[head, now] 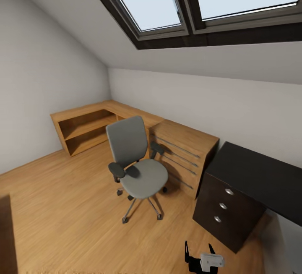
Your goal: In the bedroom, organize the workspace by keeping the computer under the desk, ensuring the monitor is on the desk, placing the keyboard on the desk next to the monitor, placing the mouse on the desk next to the keyboard, moving the folder from the swivel chair onto the desk next to the mouse, stacking the notebook on top of the folder with the pen on top of the notebook, and positioning the swivel chair next to the desk.
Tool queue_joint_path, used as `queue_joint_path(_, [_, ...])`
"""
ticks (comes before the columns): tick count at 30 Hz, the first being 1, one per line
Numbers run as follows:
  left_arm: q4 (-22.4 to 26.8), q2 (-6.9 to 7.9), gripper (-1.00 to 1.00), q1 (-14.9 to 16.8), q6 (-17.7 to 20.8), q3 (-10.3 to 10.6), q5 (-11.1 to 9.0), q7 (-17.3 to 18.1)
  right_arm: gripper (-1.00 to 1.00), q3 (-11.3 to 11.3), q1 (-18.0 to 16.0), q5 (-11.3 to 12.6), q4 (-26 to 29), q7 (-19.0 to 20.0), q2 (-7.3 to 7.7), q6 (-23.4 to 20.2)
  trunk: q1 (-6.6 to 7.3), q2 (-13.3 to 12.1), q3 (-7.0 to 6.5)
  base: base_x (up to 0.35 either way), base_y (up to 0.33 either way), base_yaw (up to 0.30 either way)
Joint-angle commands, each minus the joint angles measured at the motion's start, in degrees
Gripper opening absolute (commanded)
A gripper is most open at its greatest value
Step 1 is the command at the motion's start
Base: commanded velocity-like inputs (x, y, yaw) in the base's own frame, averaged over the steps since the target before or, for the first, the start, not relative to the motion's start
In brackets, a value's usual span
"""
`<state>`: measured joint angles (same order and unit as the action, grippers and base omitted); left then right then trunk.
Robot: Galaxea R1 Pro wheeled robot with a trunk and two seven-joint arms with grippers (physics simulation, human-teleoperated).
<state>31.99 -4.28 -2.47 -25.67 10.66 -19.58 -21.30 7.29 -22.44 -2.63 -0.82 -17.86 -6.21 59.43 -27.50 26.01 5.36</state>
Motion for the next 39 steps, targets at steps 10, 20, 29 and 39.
queue_joint_path(10, [0.1,0.06,1.0,0.0,-0.2,0.5,-0.5,-0.4,1.0,0.4,-0.1,-0.3,-0.1,-0.6,0.0,0.0,-0.03,0.1,0.1,-0.005,0.001,0.288])
queue_joint_path(20, [0.1,0.06,1.0,0.0,-0.2,0.5,-0.5,-0.4,1.0,0.4,-0.1,-0.3,-0.1,-0.5,0.03,0.0,-0.03,0.1,0.1,0.0,0.0,0.288])
queue_joint_path(29, [0.0,0.06,1.0,0.0,-0.1,0.4,-0.5,-0.4,1.0,0.4,-0.1,-0.3,-0.1,-0.5,0.04,0.1,-0.03,0.1,0.1,0.018,0.0,0.288])
queue_joint_path(39, [0.0,0.15,1.0,0.0,0.3,0.4,-0.5,-0.4,1.0,0.4,-0.1,-0.2,-0.1,-0.6,-0.02,0.3,-0.03,0.1,0.1,0.284,0.0,0.288])
